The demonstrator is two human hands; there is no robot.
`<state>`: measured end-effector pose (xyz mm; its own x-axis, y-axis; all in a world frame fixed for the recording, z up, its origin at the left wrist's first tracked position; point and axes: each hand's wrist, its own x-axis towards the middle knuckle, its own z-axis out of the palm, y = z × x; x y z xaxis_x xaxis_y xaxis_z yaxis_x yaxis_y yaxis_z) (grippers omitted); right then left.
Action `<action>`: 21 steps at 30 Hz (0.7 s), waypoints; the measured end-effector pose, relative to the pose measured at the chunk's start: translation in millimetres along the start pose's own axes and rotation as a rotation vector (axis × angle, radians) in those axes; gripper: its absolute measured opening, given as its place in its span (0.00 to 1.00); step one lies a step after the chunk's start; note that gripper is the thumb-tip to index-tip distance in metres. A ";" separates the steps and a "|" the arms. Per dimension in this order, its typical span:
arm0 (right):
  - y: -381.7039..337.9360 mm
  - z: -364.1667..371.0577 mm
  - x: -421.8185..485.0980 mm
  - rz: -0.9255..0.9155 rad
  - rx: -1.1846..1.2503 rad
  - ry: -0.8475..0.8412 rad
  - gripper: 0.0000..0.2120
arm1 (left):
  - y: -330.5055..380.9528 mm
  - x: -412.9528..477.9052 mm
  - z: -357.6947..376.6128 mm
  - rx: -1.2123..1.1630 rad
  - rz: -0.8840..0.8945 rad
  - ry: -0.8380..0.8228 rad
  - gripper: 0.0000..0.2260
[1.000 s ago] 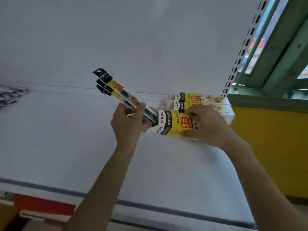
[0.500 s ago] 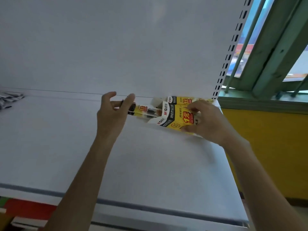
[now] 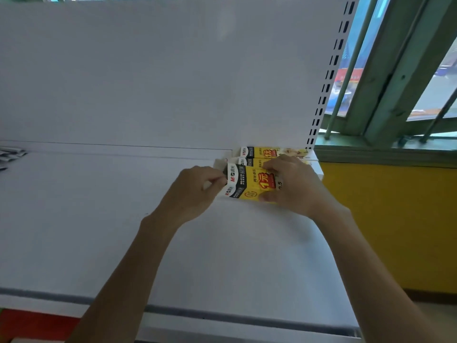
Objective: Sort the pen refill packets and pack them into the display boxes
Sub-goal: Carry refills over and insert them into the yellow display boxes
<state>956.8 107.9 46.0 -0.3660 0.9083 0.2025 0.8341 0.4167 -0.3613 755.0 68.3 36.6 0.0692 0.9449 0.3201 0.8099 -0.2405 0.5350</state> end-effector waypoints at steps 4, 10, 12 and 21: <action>5.4 15.7 3.2 0.029 -0.159 -0.059 0.29 | -7.4 -4.7 6.5 0.182 -0.039 0.099 0.12; -30.5 18.9 23.0 -0.088 0.091 0.038 0.27 | -34.1 -41.4 -18.4 0.267 -0.153 0.172 0.15; -66.1 25.8 36.4 -0.196 0.212 0.065 0.25 | -52.4 -65.2 -37.8 0.281 -0.226 0.221 0.15; -296.2 117.4 49.1 -0.571 0.422 -0.115 0.19 | -141.1 -212.6 -174.0 0.428 -0.582 0.501 0.13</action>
<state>643.3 33.4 56.1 -0.7585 0.5324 0.3759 0.2774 0.7857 -0.5530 524.6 -137.3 29.1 -0.6054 0.6586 0.4469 0.7927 0.4482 0.4133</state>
